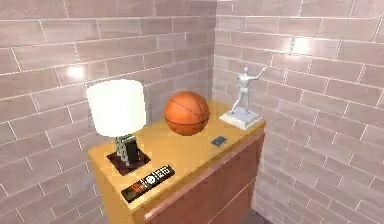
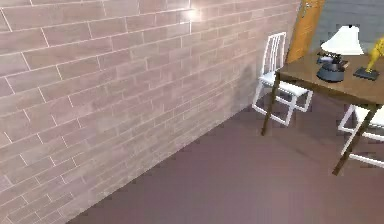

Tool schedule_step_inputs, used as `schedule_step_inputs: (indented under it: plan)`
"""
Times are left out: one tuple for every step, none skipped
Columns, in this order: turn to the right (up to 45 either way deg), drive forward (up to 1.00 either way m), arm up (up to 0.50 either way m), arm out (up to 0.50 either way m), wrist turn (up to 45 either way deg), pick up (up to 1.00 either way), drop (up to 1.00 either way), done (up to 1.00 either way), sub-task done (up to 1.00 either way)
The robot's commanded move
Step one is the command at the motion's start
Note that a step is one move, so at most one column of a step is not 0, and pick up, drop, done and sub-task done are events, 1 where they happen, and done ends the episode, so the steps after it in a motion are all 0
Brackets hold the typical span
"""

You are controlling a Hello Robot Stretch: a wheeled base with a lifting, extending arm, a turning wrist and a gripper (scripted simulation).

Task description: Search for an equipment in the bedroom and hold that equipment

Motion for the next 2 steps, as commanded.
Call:
schedule_step_inputs:
  plan:
    - [-45.0,0.00,0.00,0.00,0.0,0.00,0.00,0.00,0.00]
    - [-42.0,0.00,0.00,0.00,0.0,0.00,0.00,0.00,0.00]
